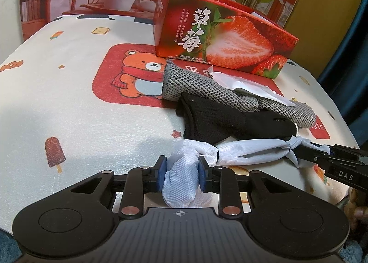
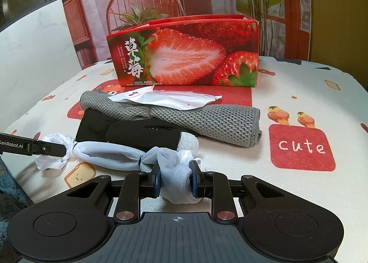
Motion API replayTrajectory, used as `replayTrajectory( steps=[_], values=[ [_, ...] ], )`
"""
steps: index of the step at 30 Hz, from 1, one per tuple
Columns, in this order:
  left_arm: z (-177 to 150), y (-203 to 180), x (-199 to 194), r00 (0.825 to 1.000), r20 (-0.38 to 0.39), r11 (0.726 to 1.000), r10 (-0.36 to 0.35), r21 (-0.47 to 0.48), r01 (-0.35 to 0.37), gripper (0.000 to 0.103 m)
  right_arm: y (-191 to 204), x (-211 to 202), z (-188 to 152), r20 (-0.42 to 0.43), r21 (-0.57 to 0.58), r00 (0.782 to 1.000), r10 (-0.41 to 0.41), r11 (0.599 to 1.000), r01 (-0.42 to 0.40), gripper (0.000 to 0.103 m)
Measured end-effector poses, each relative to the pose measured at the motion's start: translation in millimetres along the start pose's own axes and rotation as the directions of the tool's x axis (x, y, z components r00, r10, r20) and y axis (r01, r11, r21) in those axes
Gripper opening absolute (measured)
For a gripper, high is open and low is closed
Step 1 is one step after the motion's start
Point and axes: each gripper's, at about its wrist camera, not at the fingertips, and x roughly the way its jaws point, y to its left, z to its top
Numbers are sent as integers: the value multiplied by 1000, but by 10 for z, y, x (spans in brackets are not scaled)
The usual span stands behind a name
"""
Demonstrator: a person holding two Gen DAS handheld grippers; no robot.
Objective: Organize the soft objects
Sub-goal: 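Carry the white socks into the red box and open both tools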
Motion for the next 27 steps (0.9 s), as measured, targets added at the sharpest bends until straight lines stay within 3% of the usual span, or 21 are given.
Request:
replayTrajectory(
  steps=[9, 14, 19, 27],
  values=[
    [40, -66, -218, 997, 73, 999, -38, 27, 36, 24, 65, -181, 70, 65, -16, 997, 27, 1000, -26, 21],
    [143, -103, -508, 981, 167, 994, -101, 48, 94, 24, 40, -386, 203, 147, 21, 988, 51, 998, -55, 21],
    [364, -202, -696, 964, 232, 990, -130, 77, 115, 24, 20, -517, 398, 202, 49, 977, 72, 995, -83, 21],
    [898, -319, -687, 940, 315, 989, -131, 106, 103, 24, -33, -502, 897, 281, 54, 957, 79, 994, -97, 21]
  ],
)
